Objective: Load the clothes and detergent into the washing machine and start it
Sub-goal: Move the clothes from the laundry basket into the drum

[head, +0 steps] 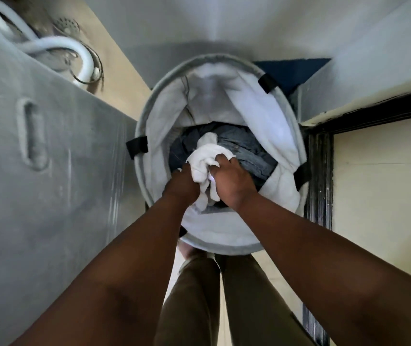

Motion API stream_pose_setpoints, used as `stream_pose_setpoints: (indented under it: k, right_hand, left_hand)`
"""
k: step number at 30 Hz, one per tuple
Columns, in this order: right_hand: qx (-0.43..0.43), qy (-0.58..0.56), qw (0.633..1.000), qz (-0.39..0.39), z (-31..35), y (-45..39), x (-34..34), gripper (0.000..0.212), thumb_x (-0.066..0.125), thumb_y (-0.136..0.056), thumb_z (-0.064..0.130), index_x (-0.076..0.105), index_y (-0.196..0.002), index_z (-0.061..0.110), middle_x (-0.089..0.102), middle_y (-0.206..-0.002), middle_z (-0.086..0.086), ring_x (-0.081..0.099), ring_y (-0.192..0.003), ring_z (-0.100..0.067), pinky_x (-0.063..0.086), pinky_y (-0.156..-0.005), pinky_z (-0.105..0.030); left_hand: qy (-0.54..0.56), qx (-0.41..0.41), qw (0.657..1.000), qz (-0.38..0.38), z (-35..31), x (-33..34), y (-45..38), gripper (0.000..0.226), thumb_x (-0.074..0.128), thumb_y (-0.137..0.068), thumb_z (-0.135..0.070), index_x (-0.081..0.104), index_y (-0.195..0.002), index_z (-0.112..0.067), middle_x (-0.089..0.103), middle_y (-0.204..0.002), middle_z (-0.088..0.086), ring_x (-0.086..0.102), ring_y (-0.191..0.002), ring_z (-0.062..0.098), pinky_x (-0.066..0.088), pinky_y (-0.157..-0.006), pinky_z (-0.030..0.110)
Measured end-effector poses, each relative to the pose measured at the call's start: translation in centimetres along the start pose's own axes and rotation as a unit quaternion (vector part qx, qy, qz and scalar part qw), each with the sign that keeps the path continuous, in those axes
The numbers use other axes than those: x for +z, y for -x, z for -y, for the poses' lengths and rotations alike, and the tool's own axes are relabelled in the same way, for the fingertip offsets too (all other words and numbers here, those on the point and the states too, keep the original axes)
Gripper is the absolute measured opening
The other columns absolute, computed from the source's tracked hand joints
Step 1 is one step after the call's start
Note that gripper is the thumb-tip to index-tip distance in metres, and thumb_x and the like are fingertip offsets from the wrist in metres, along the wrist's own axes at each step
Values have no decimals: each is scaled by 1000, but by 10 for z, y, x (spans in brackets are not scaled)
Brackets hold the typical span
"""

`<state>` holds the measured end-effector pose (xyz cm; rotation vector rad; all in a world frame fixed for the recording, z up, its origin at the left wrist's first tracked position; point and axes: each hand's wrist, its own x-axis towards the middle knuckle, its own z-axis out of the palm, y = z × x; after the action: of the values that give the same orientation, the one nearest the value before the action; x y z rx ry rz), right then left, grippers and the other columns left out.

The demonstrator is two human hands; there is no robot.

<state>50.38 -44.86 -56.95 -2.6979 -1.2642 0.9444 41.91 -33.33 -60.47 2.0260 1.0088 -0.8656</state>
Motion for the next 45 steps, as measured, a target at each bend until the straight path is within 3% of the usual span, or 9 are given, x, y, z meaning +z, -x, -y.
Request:
stream_pose_setpoints:
  k: [4, 7, 15, 22, 26, 29, 34, 40, 45]
  right_hand:
    - [18, -21, 999, -21, 14, 38, -41, 39, 53, -90, 15, 50, -130, 13, 40, -134, -6, 43, -116, -30, 41, -72, -34]
    - [38, -32, 998, -45, 26, 75, -78, 33, 47, -93, 11, 55, -124, 13, 43, -132, -7, 45, -115, -30, 47, -81, -37]
    - [79, -46, 988, -122, 66, 200, -203, 37, 37, -96, 17, 50, -129, 25, 39, -137, -1, 42, -120, -28, 41, -84, -35]
    - [15, 23, 974, -225, 120, 288, -296, 40, 42, -93, 15, 49, -131, 27, 36, -143, 0, 40, -121, -29, 48, -89, -40]
    - [2, -29, 948, -317, 163, 340, -337, 43, 40, -94, 14, 51, -132, 29, 38, -142, 2, 43, -117, -26, 47, -84, -36]
    - [-50, -58, 913, -401, 204, 370, -373, 40, 48, -88, 12, 60, -123, 29, 47, -133, -2, 50, -108, -28, 50, -80, -38]
    - [-164, -129, 848, -488, 294, 404, -431, 25, 59, -85, 14, 65, -108, 20, 54, -119, -7, 59, -96, -28, 51, -70, -36]
    - [-239, -164, 802, -522, 415, 393, -465, 26, 64, -85, 12, 66, -111, 13, 52, -120, -8, 61, -98, -29, 43, -73, -25]
    - [-263, -165, 803, -509, 511, 337, -457, 29, 66, -83, 10, 67, -112, 11, 53, -118, -12, 61, -99, -31, 45, -76, -26]
  left_hand:
    - [-8, 44, 999, -25, -17, -36, 53, 60, 53, -88, -21, 30, -142, -11, 45, -137, 20, 48, -121, 36, 42, -95, 40]
    - [-26, 90, 995, -45, -27, -62, 96, 62, 53, -84, -16, 30, -142, -12, 50, -129, 21, 54, -111, 38, 43, -82, 36]
    - [-59, 179, 974, -123, -60, -154, 254, 71, 58, -84, -16, 24, -147, -13, 45, -137, 18, 52, -117, 37, 45, -92, 38]
    - [15, 210, 948, -239, -71, -214, 385, 73, 54, -81, -17, 21, -147, -16, 51, -135, 13, 54, -116, 33, 47, -89, 35]
    - [110, 267, 906, -310, -76, -241, 472, 75, 59, -79, -18, 24, -146, -19, 52, -135, 12, 52, -120, 32, 43, -90, 33]
    - [181, 313, 846, -392, -77, -281, 546, 75, 64, -78, -19, 27, -144, -20, 59, -124, 12, 58, -113, 31, 44, -86, 31]
    - [186, 380, 764, -487, -57, -349, 653, 77, 66, -77, -24, 27, -144, -25, 60, -117, 6, 59, -106, 25, 42, -80, 29]
    - [201, 382, 693, -577, 18, -423, 705, 70, 67, -78, -22, 34, -141, -23, 59, -123, 6, 58, -109, 25, 38, -78, 26]
    - [194, 363, 679, -608, 108, -481, 683, 55, 68, -77, -23, 49, -129, -21, 62, -118, 3, 57, -107, 21, 40, -78, 25]
